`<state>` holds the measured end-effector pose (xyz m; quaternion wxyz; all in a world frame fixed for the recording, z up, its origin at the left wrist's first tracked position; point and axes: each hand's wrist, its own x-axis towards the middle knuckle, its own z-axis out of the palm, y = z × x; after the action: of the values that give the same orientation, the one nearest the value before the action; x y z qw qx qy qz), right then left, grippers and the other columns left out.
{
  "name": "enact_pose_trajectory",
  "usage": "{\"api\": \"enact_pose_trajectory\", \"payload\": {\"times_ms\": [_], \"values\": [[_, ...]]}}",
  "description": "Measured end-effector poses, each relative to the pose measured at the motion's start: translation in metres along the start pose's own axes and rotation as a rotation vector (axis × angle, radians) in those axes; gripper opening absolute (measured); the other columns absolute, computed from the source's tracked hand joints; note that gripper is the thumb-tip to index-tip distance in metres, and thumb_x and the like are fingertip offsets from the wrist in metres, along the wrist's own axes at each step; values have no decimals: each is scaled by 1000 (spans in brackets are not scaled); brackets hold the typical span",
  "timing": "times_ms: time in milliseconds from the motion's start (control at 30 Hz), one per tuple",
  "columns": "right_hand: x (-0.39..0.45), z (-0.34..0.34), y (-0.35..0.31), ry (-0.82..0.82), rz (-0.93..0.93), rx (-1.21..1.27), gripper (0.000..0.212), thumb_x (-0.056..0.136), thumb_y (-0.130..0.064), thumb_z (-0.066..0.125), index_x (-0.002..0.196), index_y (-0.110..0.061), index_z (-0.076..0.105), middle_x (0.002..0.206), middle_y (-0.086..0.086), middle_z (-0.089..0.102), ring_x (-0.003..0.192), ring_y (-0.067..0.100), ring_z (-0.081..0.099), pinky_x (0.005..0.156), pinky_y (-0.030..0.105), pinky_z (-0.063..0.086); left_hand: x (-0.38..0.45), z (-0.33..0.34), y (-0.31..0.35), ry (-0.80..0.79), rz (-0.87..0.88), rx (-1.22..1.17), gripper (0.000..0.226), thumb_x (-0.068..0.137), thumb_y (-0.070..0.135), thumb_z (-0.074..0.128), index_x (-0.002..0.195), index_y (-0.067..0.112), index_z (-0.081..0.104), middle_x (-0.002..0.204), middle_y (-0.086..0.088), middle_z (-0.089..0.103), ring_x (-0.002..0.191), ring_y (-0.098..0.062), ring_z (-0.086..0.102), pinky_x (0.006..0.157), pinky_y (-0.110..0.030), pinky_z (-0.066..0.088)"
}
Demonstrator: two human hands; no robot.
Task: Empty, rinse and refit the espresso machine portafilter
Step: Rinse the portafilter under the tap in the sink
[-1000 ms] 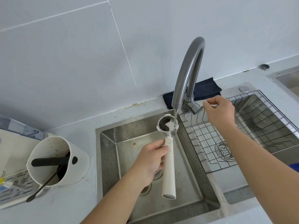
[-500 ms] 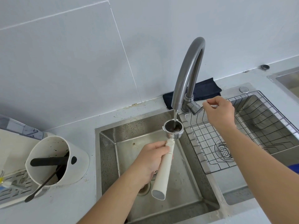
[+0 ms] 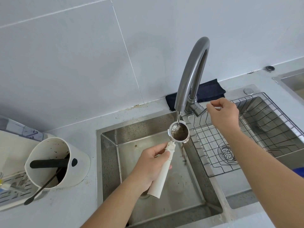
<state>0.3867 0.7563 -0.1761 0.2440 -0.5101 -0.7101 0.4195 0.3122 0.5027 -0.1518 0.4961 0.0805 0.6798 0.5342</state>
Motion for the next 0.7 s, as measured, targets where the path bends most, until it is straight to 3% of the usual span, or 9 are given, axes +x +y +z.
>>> {"api": "enact_pose_trajectory", "payload": {"times_ms": [133,300,433,567,700], "values": [[0,0,0,-2,11,21,10,94,-27,63,99,-19,66,94,-7,64,67,9,59,55,23,44,0,0,1,-11,28,-113,28,95,9,58,116,22,71,90,-7,67,75,-19,64,59,-23,52],[0,1,0,-5,17,31,8,93,-27,64,97,-20,66,91,-10,63,63,11,57,55,23,44,2,3,3,-10,11,-247,25,93,10,60,101,26,77,94,-6,70,86,-17,69,78,-36,58],[0,1,0,-10,27,39,8,93,-27,64,97,-20,66,88,-13,62,62,12,57,55,26,46,3,6,7,7,-59,-326,25,92,10,62,91,27,80,89,-5,71,82,-19,69,69,-34,56],[-1,0,0,-9,27,41,10,94,-27,64,98,-19,66,88,-13,62,61,13,57,53,25,46,5,8,8,4,-129,-382,20,92,7,61,103,15,76,88,-10,71,78,-21,68,61,-32,54],[0,0,0,-10,25,34,10,94,-27,64,99,-19,66,93,-7,65,63,13,58,53,25,46,8,10,8,14,-159,-374,18,91,6,62,101,12,75,90,-14,70,79,-24,68,59,-31,56]]}}
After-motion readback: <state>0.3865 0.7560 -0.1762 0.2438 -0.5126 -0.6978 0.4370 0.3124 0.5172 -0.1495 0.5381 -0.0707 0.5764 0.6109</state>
